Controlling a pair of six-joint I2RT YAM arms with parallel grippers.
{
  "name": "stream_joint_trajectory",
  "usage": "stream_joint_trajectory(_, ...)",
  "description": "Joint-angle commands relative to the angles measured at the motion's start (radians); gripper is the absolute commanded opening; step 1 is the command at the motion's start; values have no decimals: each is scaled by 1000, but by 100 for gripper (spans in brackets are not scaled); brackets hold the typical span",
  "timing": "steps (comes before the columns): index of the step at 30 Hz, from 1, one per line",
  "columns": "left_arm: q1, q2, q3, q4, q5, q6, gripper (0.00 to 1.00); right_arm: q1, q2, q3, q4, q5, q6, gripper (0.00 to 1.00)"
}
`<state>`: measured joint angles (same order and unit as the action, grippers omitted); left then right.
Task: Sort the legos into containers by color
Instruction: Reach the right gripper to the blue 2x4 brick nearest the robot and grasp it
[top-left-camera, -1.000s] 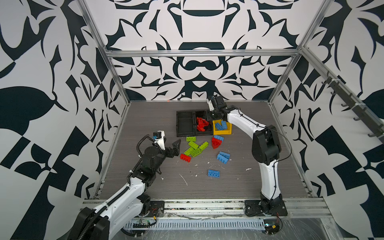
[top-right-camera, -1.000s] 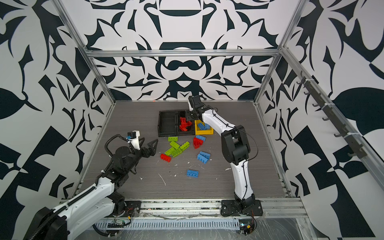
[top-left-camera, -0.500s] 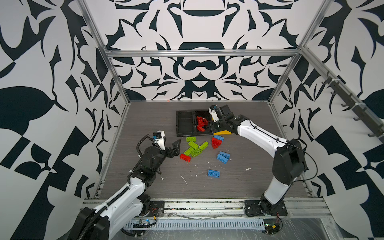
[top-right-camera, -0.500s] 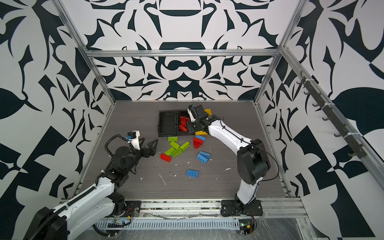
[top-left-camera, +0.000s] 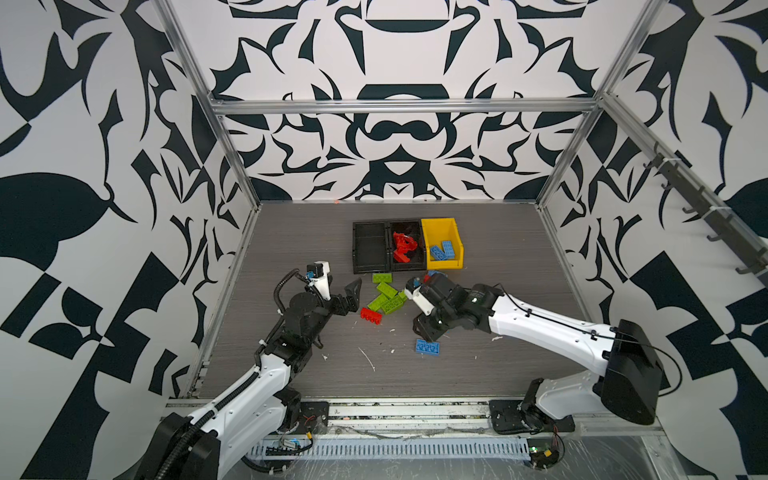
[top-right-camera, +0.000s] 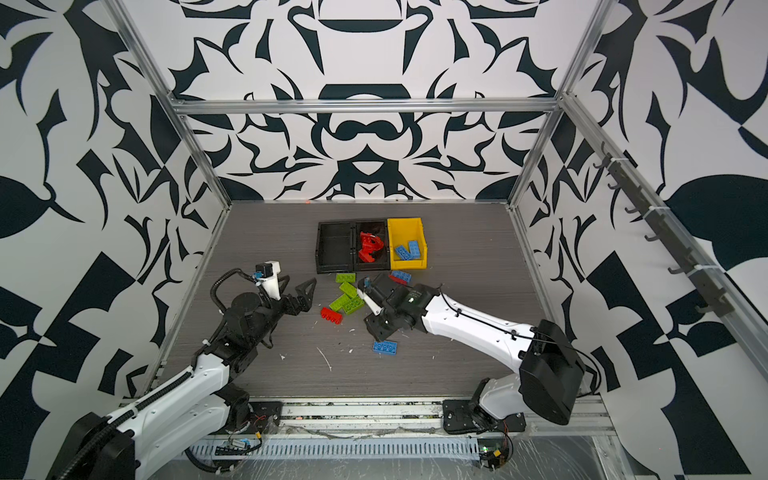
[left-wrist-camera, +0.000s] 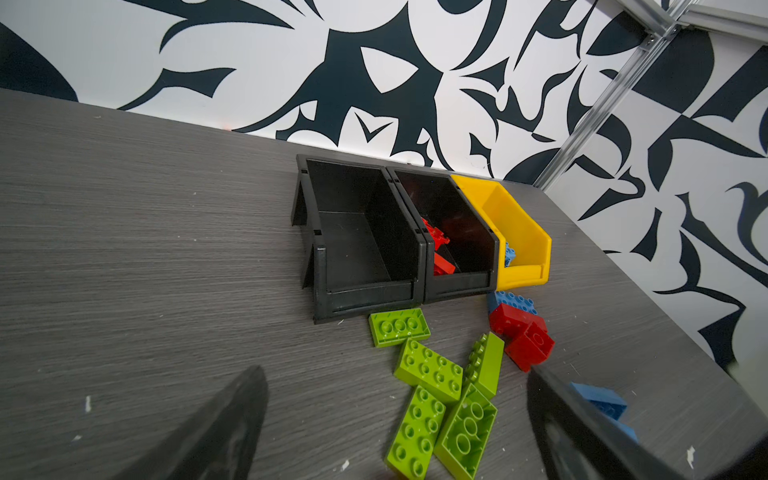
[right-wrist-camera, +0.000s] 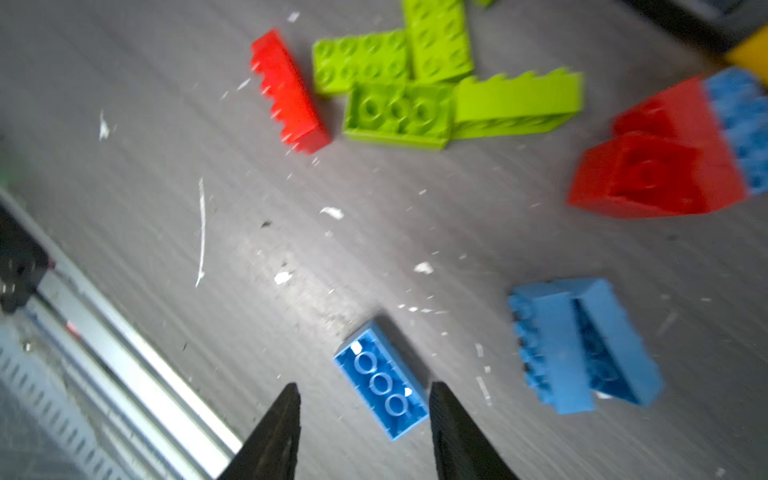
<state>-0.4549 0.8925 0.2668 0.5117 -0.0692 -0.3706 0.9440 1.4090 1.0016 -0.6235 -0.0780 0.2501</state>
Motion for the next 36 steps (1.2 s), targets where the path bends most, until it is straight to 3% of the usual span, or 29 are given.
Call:
stream_joint_trajectory(1,-4,8,-12,17,-2,-6,100,20,1,-35,-14,1,-22,53)
stream_joint_trajectory(17,-4,-13,-18,8,-17,2,100,44,151,-5,-12,31,-95,58)
stream_joint_trajectory(22,-4,-26,-18,2,-20,4,100,46,180,15,-40,95,-96,60)
stream_joint_trajectory(36,-4,-6,-14,8,-11,-11,100,45,276,41,-10,137,-67,61)
